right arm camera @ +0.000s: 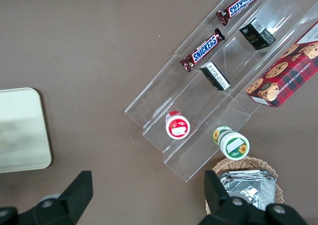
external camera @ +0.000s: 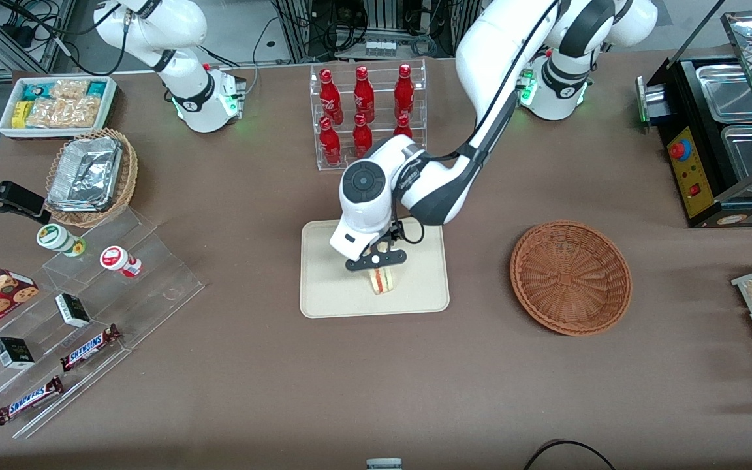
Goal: Place sandwich from basket to tray
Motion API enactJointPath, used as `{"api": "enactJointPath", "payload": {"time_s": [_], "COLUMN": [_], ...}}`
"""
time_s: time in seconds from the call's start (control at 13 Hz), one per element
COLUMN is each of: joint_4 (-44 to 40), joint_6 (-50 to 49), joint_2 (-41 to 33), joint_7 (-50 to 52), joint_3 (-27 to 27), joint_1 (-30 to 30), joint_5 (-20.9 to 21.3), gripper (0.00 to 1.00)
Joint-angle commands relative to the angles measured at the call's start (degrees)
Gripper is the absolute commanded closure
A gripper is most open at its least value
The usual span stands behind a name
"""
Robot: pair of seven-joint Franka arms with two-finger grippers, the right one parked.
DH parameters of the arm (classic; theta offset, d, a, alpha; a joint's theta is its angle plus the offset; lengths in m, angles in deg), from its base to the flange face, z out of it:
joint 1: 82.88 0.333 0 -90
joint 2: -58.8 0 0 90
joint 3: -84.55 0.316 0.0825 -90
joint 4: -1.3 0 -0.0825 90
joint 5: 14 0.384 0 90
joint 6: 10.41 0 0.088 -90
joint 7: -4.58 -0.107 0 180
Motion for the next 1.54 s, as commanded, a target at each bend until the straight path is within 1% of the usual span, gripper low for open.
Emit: {"api": "enactJointPath", "payload": {"time_s": [0.0,0.15,0.31,0.62,0.85,1.15,1.46], "joint_4": [0.45,0.36,0.62,3.6,9.4,18.1,23.64], "joint_6": [-4.05,-8.97,-10.31,-18.47,-18.48,-18.48,-18.57], "joint_2": [-3.82,-5.5,-7.78,-14.01,-19.2,-27.9,-34.14], "joint_7": [1.37,-1.86,-7.57,-20.22,-28.22,-40.61,-44.85], "joint_3": [0.98,0.98,1.15,1.33,1.33,1.33,1.33], "joint_1": [-0.08,2.46,3.69,11.07,16.08,23.98,28.39], "joint_5": [-0.01,-0.1,0.08,-0.01,0.08,0.08,0.08], "gripper": [0.0,0.0,0.0,0.0,0.0,0.0,0.0]}}
